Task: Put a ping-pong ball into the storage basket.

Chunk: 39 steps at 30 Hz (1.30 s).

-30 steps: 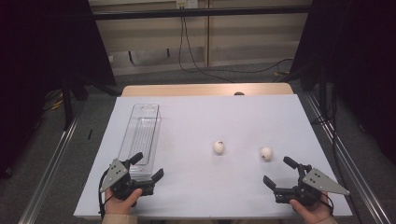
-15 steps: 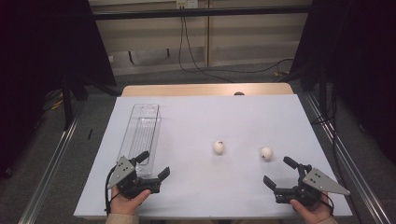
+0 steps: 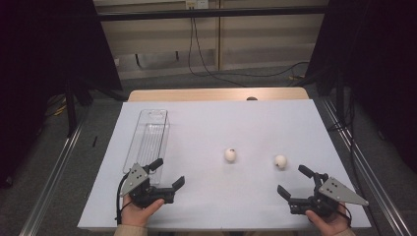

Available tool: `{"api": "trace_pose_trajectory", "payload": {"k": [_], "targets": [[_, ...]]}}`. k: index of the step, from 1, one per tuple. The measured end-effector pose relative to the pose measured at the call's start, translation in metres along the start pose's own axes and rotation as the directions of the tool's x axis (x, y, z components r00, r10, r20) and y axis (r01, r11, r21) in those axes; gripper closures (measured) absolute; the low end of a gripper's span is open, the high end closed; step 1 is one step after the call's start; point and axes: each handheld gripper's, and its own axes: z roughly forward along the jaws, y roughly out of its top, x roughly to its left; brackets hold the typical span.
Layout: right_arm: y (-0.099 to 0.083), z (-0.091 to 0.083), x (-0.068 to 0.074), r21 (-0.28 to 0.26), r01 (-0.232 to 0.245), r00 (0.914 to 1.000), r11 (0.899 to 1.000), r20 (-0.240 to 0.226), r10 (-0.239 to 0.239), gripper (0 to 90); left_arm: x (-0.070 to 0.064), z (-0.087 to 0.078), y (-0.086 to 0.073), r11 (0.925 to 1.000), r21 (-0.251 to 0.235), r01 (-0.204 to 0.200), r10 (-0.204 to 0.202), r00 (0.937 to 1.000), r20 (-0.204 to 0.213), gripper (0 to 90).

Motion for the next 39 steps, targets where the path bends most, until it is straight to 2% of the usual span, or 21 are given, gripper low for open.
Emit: {"api": "trace_pose_trajectory", "payload": {"k": [18, 29, 32, 34, 35, 39], "targets": [[0.0, -0.001, 0.0, -0.002, 0.002, 1.0, 1.0, -0.001, -0.002, 1.0, -0.012, 0.022, 0.006, 0.9998, 0.019, -0.004, 0.003, 0.9991, 0.042, 1.6], [0.0, 0.0, 0.0, -0.001, 0.004, 1.0, 1.0, -0.001, -0.004, 1.1, -0.017, 0.033, 0.006, 0.9987, 0.045, -0.022, 0.019, 0.9979, 0.062, 1.7], [0.0, 0.0, 0.0, -0.002, 0.006, 1.0, 1.0, -0.002, -0.006, 1.1, -0.019, 0.038, 0.006, 0.9975, 0.057, -0.041, 0.037, 0.9964, 0.076, 1.7], [0.0, 0.0, 0.0, -0.001, 0.008, 1.0, 1.0, -0.001, -0.008, 1.1, -0.02, 0.04, 0.005, 0.9978, 0.057, -0.033, 0.029, 0.9963, 0.081, 1.7], [0.0, 0.0, 0.0, -0.002, 0.007, 1.0, 1.0, -0.003, -0.007, 1.2, -0.021, 0.042, 0.006, 0.9968, 0.063, -0.049, 0.043, 0.9952, 0.088, 1.7], [0.0, 0.0, 0.0, -0.003, 0.01, 0.9999, 1.0, -0.004, -0.01, 1.3, -0.024, 0.046, 0.006, 0.9963, 0.066, -0.055, 0.049, 0.9945, 0.093, 1.7]]}}
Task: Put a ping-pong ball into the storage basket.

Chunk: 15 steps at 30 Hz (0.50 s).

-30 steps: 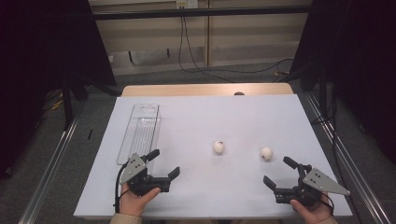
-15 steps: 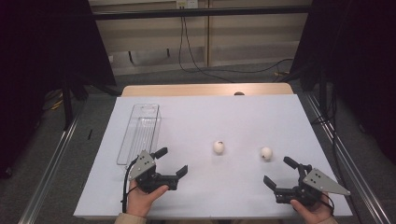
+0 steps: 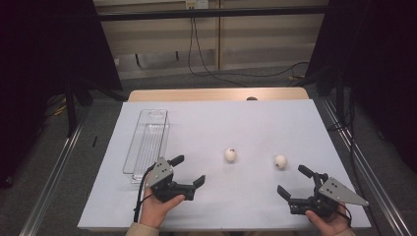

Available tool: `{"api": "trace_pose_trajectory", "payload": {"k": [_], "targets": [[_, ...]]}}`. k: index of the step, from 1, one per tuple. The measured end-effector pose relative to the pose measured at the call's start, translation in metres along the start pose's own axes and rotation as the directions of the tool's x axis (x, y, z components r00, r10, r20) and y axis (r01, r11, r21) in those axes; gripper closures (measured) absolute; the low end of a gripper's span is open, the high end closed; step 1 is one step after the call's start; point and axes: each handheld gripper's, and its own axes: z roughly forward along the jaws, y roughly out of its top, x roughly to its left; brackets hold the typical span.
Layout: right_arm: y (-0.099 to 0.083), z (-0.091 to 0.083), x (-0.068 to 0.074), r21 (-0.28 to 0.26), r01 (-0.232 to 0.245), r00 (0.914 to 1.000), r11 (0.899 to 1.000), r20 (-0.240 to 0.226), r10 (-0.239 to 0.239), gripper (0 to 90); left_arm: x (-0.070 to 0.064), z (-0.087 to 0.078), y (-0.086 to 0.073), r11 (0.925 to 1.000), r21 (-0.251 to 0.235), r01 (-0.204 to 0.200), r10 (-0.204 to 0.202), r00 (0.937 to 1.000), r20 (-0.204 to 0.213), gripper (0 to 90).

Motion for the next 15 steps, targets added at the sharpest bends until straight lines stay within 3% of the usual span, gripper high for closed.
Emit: {"api": "trace_pose_trajectory", "payload": {"k": [15], "targets": [[0.0, 0.0, 0.0, -0.002, -0.001, 1.0, 1.0, -0.001, 0.001, 1.3, -0.006, 0.013, 0.002, 0.9997, 0.016, -0.018, 0.017, 0.9995, 0.026, 1.8]]}}
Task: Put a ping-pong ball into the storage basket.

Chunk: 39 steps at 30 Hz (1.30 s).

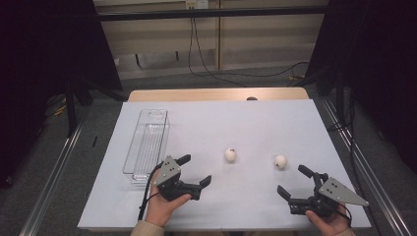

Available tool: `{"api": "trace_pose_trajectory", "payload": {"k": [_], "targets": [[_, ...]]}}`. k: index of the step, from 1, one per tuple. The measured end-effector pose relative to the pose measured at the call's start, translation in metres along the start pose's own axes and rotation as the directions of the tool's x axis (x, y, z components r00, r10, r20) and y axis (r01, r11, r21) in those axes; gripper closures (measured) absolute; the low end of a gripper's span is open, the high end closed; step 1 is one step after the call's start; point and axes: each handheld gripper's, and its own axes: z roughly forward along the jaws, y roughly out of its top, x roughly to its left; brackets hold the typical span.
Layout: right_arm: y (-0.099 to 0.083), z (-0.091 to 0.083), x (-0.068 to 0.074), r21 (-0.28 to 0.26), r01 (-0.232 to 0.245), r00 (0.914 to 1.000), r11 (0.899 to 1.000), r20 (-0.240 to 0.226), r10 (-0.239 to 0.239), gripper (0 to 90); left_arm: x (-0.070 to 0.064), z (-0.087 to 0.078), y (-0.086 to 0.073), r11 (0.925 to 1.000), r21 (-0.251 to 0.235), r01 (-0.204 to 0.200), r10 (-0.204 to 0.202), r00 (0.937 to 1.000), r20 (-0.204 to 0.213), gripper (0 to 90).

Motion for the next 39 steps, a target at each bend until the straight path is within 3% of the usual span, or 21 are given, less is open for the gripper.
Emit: {"api": "trace_pose_trajectory", "payload": {"k": [39], "targets": [[0.0, 0.0, 0.0, 0.002, 0.005, 0.9999, 1.0, -0.009, -0.005, 1.5, -0.014, 0.034, 0.002, 0.9986, 0.049, -0.021, 0.018, 0.9979, 0.063, 2.3]]}}
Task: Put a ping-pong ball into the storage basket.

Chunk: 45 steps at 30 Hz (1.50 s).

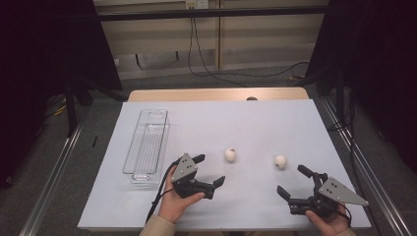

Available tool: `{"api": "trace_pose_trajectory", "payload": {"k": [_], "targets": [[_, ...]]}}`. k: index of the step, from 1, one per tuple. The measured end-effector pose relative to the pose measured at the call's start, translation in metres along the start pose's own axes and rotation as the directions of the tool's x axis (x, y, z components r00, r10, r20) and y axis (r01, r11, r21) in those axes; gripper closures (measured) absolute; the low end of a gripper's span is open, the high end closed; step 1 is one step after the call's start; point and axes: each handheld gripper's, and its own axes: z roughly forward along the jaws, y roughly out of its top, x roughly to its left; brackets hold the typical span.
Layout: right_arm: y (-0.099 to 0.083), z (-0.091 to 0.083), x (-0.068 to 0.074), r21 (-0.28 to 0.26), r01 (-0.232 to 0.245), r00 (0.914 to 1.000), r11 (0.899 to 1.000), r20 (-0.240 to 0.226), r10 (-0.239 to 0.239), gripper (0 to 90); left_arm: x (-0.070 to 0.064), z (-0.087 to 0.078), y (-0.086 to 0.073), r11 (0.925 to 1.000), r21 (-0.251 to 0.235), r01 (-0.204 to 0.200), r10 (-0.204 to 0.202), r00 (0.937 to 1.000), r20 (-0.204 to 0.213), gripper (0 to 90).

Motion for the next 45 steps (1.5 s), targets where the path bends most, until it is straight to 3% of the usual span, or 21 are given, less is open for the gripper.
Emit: {"api": "trace_pose_trajectory", "payload": {"k": [45], "targets": [[0.0, 0.0, 0.0, -0.004, 0.002, 1.0, 1.0, -0.005, -0.002, 1.6, -0.01, 0.027, 0.009, 0.9993, 0.036, -0.013, 0.012, 0.9992, 0.039, 2.6]]}}
